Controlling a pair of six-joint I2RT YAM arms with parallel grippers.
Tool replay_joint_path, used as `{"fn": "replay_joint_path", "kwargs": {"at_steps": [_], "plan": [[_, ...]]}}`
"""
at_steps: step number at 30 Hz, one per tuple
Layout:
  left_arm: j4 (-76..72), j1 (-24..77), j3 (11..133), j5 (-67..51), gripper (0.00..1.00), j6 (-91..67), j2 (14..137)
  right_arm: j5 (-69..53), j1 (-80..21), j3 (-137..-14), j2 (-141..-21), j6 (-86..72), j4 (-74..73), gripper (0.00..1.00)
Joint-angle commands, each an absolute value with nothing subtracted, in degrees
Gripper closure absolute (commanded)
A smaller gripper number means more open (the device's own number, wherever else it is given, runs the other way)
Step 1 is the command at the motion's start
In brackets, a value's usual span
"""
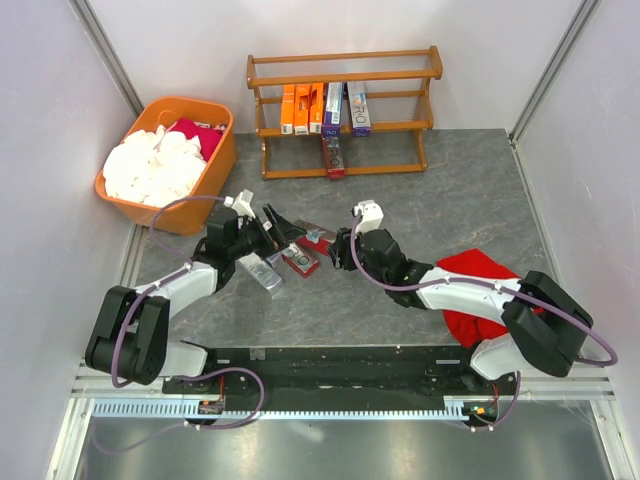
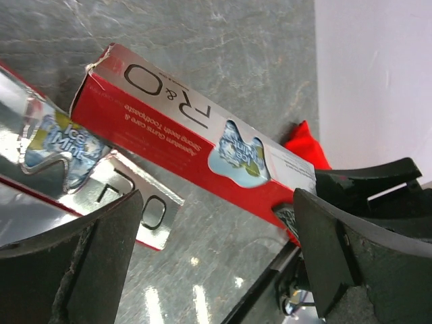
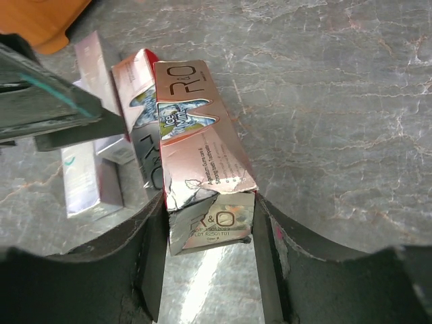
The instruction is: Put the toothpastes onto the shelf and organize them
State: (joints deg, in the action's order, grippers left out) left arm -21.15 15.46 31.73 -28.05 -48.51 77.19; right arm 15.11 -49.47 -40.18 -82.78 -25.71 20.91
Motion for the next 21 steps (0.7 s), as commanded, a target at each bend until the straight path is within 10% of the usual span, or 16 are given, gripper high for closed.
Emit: {"fn": "replay_joint_path", "kwargs": {"at_steps": [1,21], "plan": [[-29.5,15.4,30.6,-32.6,0.0,-53.7,78.8,17.6,-51.2,-38.9,-79.2,-27.8,23.6,0.68],[-42.5,16.4,28.8,-38.1,0.0,-62.1,85.4,27.7,-55.9,-34.9,-70.4,-30.8,26.8,0.71]]}}
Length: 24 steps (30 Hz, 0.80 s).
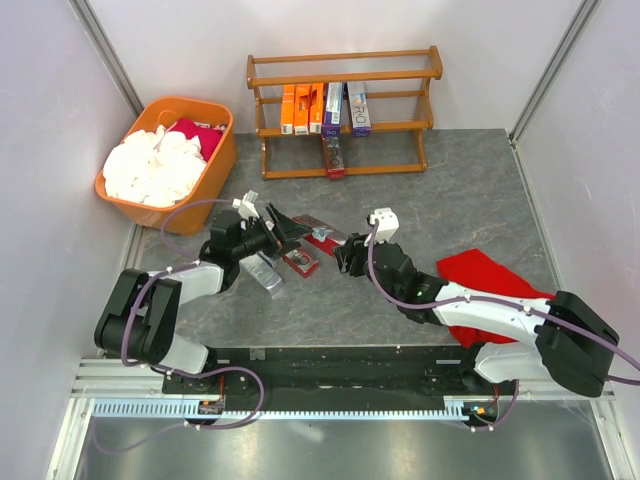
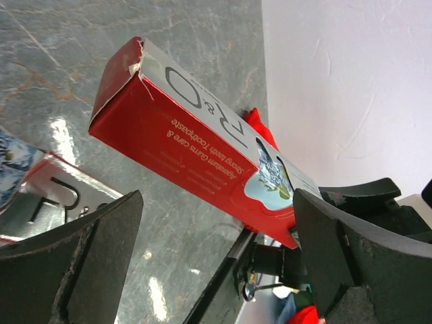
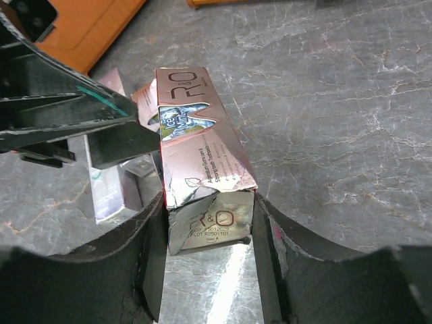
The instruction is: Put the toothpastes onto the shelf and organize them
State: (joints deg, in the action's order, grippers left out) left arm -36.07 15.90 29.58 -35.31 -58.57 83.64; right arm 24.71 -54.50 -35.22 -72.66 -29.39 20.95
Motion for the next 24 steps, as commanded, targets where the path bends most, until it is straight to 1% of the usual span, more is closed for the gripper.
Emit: {"fn": "replay_joint_path", "kwargs": {"at_steps": [1,7,9,10,12,13,14,16,17,18,21,22,24], "plan": [[-44.4,16.5,28.7,-38.1,0.0,-63.3,86.0,27.5,-56.2,-35.1,-70.4,-30.8,26.9,0.71],[-52.3,16.7,27.6,-39.8,0.0,-68.0,90.7,27.7,-59.8,-35.2,-71.0,-30.5,28.8,0.71],[-56.2,16.7,26.7,-40.1,0.02,-69.9,91.7,27.7,-60.9,-35.5,-71.5,-30.4,28.8,0.7],[-57.3,16.6,26.5,-40.1,0.07,-70.4,92.4,27.8,-61.2,-35.5,-71.9,-30.4,28.7,0.71],[-60.0,16.6,25.3,-39.4,0.14,-71.4,92.4,27.9,-61.8,-35.8,-72.3,-30.4,28.3,0.7],[-60.6,16.6,24.9,-39.1,0.23,-71.5,92.0,28.0,-61.7,-35.9,-72.6,-30.7,28.0,0.7],[-60.7,16.6,24.4,-38.6,0.27,-71.5,91.7,28.1,-61.9,-35.9,-72.7,-30.8,27.4,0.69],[-60.4,16.6,24.3,-38.1,0.33,-71.2,90.5,28.0,-62.0,-36.2,-73.2,-30.9,26.9,0.68],[-59.7,16.6,24.2,-37.7,0.34,-70.8,90.1,27.6,-62.0,-36.4,-73.3,-30.9,26.5,0.67],[-59.2,16.6,24.1,-37.6,0.38,-70.5,89.6,27.4,-61.9,-36.6,-73.8,-30.9,26.3,0.65],[-56.8,16.6,24.1,-36.8,0.39,-69.3,87.2,25.8,-61.9,-37.4,-74.9,-31.5,25.6,0.52],[-56.3,16.6,24.1,-36.4,0.4,-69.0,86.7,25.1,-61.9,-37.5,-75.0,-31.7,25.7,0.43],[-54.4,16.5,24.1,-36.1,0.4,-67.9,84.8,23.6,-61.9,-37.6,-75.3,-32.3,26.0,0.33]]}}
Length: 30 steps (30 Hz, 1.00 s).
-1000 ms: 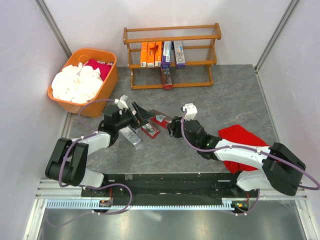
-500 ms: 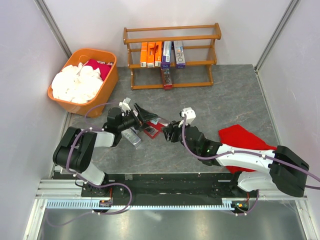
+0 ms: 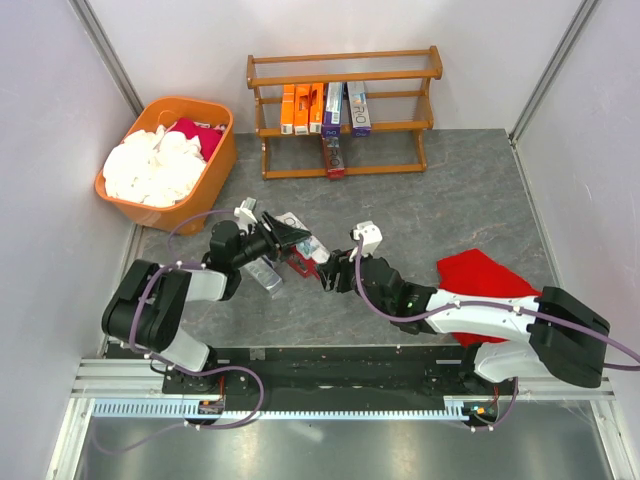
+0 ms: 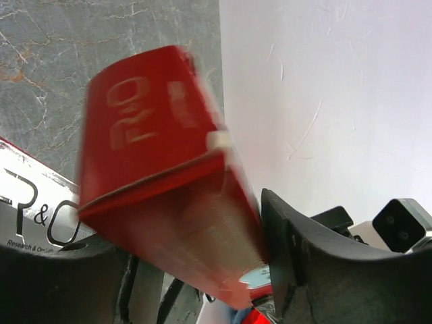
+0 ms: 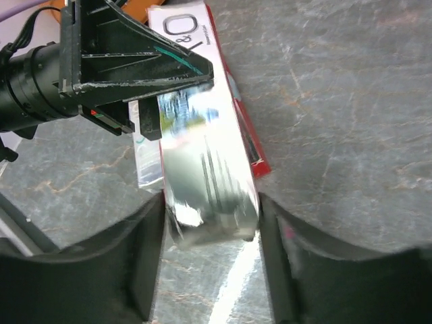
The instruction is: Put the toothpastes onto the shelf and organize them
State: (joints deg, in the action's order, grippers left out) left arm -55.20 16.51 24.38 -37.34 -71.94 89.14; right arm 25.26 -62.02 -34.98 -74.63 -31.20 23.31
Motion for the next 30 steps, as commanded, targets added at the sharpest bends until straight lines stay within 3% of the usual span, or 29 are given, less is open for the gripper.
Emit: {"fn": "replay_joint_path", "kwargs": {"at_steps": [1,5,6,12,16,20,30], "plan": [[-53.8,16.5,24.0,-35.7,0.4,-67.7,84.3,23.2,-61.8,-37.6,-75.4,-32.7,26.0,0.23],[-51.4,15.6,23.5,-34.8,0.4,-65.8,80.9,20.6,-61.3,-37.7,-74.6,-34.7,26.1,0.03],[-50.3,15.6,23.5,-34.8,0.4,-65.4,80.4,18.7,-61.1,-37.6,-74.0,-35.6,26.4,0.02],[-49.3,14.0,22.7,-34.9,0.4,-64.4,77.6,8.2,-55.2,-37.8,-73.5,-44.8,26.4,0.02],[-47.7,13.6,22.7,-34.9,0.4,-63.5,75.7,-7.0,-47.4,-35.1,-75.1,-54.5,35.7,0.02],[-47.6,13.4,22.6,-35.2,0.39,-63.1,74.3,-14.4,-44.2,-32.8,-79.5,-60.0,42.8,0.02],[-51.3,12.9,22.2,-37.4,0.39,-64.2,72.9,-21.4,-43.4,-28.7,-86.2,-67.2,53.5,0.05]]}}
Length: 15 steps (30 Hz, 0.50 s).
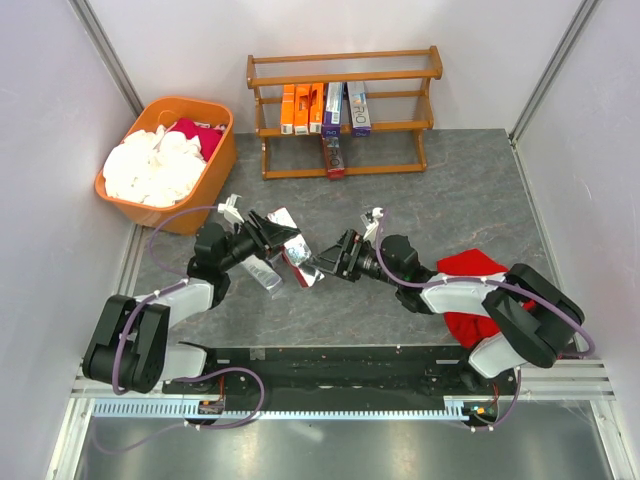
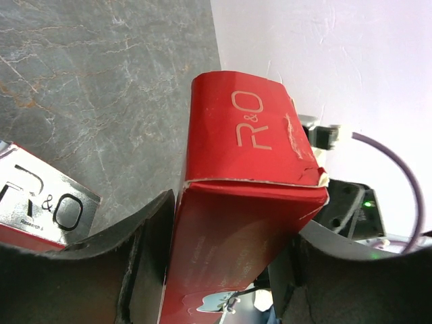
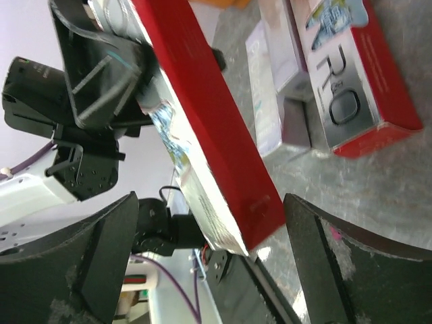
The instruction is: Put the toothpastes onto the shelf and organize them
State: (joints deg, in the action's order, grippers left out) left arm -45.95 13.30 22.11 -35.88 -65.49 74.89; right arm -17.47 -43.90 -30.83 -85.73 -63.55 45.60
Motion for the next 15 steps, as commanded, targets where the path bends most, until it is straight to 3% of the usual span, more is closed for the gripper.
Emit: {"fn": "replay_joint_path", "kwargs": {"at_steps": [1,8,13,15], "plan": [[-51.7,12.9,22.2,-37.7,0.39,-64.4,72.8,-21.5,-43.3,-28.0,-86.3,-67.1,53.7,0.06],[-58.9,12.9,22.0,-39.4,0.39,-68.3,74.3,-25.6,-43.2,-26.5,-89.8,-68.7,61.2,0.17],[-69.3,12.9,21.4,-41.9,0.39,-75.0,78.6,-27.5,-43.2,-25.3,-96.1,-75.7,74.3,0.19],[-71.2,12.9,21.7,-42.9,0.39,-77.0,79.4,-27.8,-43.2,-25.2,-98.1,-77.6,79.9,0.24]]}}
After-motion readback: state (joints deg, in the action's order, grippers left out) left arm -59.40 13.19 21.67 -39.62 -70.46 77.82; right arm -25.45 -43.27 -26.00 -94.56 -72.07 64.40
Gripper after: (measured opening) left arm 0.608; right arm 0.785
